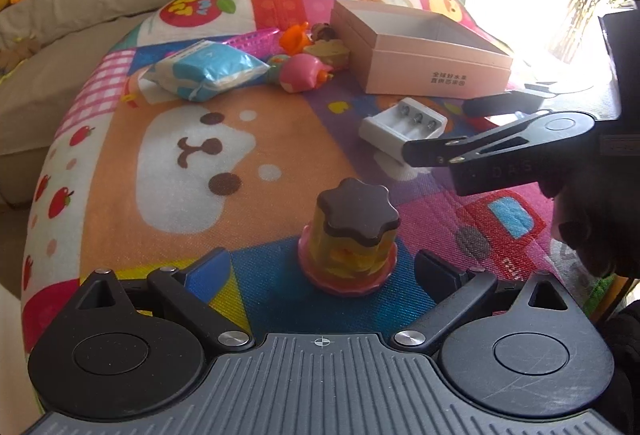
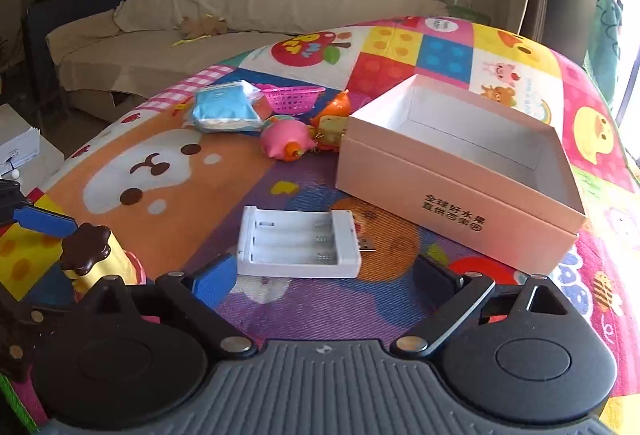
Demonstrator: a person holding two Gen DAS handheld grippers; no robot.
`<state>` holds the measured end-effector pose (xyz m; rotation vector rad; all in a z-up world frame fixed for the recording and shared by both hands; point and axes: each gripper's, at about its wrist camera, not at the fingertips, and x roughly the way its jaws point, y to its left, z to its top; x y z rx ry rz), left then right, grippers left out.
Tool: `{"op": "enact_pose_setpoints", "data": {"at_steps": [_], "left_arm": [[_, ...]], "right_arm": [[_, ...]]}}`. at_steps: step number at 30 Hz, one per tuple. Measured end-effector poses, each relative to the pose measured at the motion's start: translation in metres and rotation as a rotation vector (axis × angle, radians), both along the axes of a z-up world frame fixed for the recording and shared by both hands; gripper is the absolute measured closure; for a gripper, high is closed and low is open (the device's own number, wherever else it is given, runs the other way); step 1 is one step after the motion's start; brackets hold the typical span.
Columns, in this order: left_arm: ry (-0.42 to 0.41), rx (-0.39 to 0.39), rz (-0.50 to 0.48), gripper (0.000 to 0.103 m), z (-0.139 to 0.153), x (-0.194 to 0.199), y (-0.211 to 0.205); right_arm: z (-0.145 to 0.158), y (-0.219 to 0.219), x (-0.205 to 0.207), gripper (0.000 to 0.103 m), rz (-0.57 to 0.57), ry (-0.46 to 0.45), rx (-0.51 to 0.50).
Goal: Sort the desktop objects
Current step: 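Grasp the yellow cupcake toy with the left gripper while the right gripper grasps the white charger, then drop the cupcake toy into the box with the left gripper while the right drops the charger in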
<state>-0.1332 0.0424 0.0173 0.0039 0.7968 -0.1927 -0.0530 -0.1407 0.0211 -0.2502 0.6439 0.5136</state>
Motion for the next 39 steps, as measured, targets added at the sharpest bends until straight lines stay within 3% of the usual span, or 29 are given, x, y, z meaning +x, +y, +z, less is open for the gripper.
{"op": "enact_pose_setpoints", "data": {"at_steps": [6,9,10,12,16,18,25,29,32,39], "left_arm": [[-0.018,-0.016,0.011,0.002,0.001,-0.003,-0.001],[-0.027,-0.005,0.010,0.003,0.002,-0.004,-0.004],[-0.031,0.000,0.009,0.005,0.003,-0.003,-0.005],[-0.032,0.014,0.005,0.018,0.003,-0.002,-0.008],[-0.033,0.041,0.000,0.030,0.002,0.001,-0.015],[-0.039,0.048,-0.016,0.042,0.003,0.001,-0.019],[-0.088,0.065,-0.068,0.042,0.019,0.015,-0.035],[-0.211,0.062,-0.117,0.042,0.055,0.050,-0.049],[-0.305,0.047,-0.158,0.042,0.079,0.088,-0.064],[-0.338,-0.021,-0.162,0.041,0.100,0.211,-0.104]], "right_arm": [[-0.010,0.023,0.021,0.008,0.004,0.030,0.003],[-0.009,0.026,0.020,0.024,0.004,0.014,-0.031],[-0.008,0.024,0.019,0.024,0.004,0.022,-0.030],[-0.003,0.015,0.016,0.024,-0.003,0.036,-0.018],[0.007,-0.006,0.000,0.024,-0.006,0.041,0.000],[0.014,-0.019,-0.011,0.024,-0.006,0.035,0.005],[0.046,-0.063,-0.035,0.024,-0.052,-0.037,0.039],[0.079,-0.085,-0.037,0.024,-0.112,-0.188,0.052],[0.092,-0.094,-0.020,0.024,-0.170,-0.321,0.002],[0.077,-0.093,0.071,0.024,-0.241,-0.301,-0.008]]}}
